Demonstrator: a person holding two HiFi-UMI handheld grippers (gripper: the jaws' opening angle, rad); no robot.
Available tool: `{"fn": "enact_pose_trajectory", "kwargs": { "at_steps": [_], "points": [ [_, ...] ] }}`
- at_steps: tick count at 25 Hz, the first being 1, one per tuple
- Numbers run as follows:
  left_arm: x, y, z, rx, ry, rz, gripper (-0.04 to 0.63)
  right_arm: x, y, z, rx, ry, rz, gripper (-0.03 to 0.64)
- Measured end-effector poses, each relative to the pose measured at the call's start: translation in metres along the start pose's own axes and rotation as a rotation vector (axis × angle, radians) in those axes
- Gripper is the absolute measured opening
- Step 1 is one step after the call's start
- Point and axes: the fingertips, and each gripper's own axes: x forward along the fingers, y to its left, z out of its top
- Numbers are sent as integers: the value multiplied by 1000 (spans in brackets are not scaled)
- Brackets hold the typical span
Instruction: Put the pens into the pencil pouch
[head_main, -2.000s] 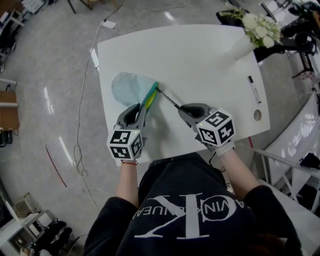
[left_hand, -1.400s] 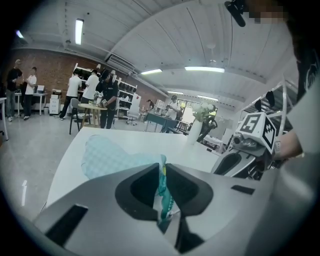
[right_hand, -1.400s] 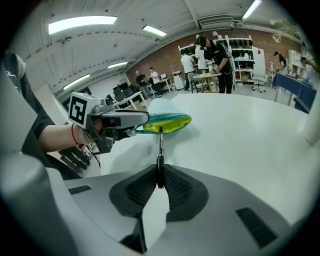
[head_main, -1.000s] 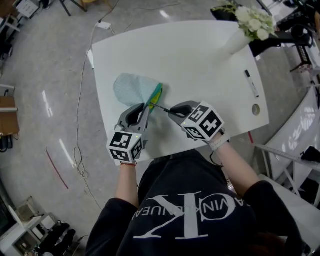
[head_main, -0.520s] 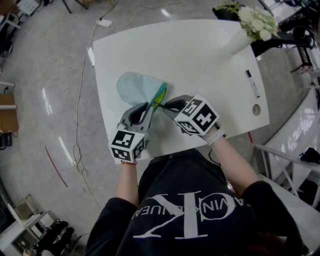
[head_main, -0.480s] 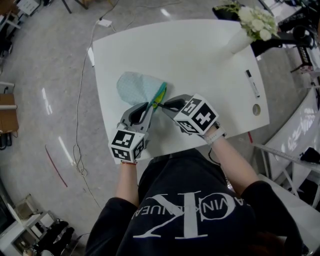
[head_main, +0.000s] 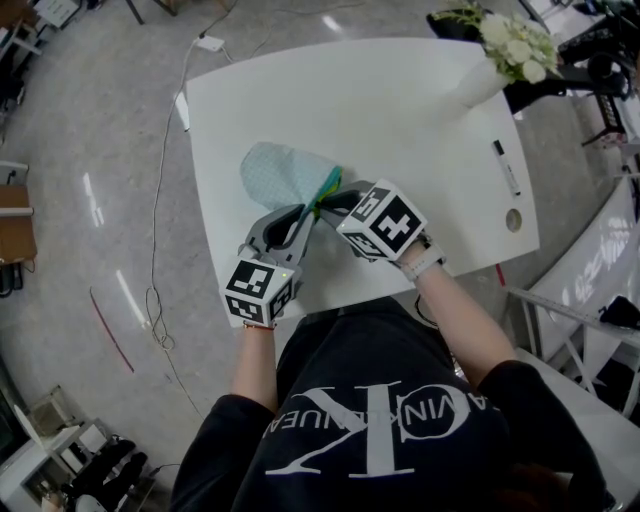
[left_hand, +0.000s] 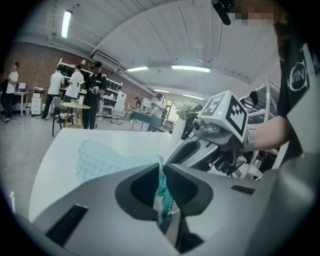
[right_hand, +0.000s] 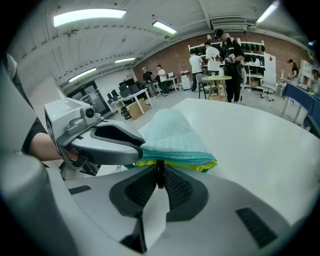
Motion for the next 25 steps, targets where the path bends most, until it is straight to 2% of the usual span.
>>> {"fn": "enact_pose_trajectory", "kwargs": {
  "at_steps": [3,7,13,19,25],
  "points": [
    [-2,-1,4,-20,-20,-18,46,1,0,5,7,-22,1,61],
    [-3,6,4,-52,-36,11,46,0,-3,6,27,-63,-6,66],
    [-4,10,2,-82,-46,32,46,-7,4,-2,46,-97,35,124],
    [-5,9,4,-82,-53,32,46,-13,-6,-15,67,-90,10,113],
    [-5,7,4,-78,-53,24,46,-11,-14,-17,63,-86,-10,67]
  ]
}}
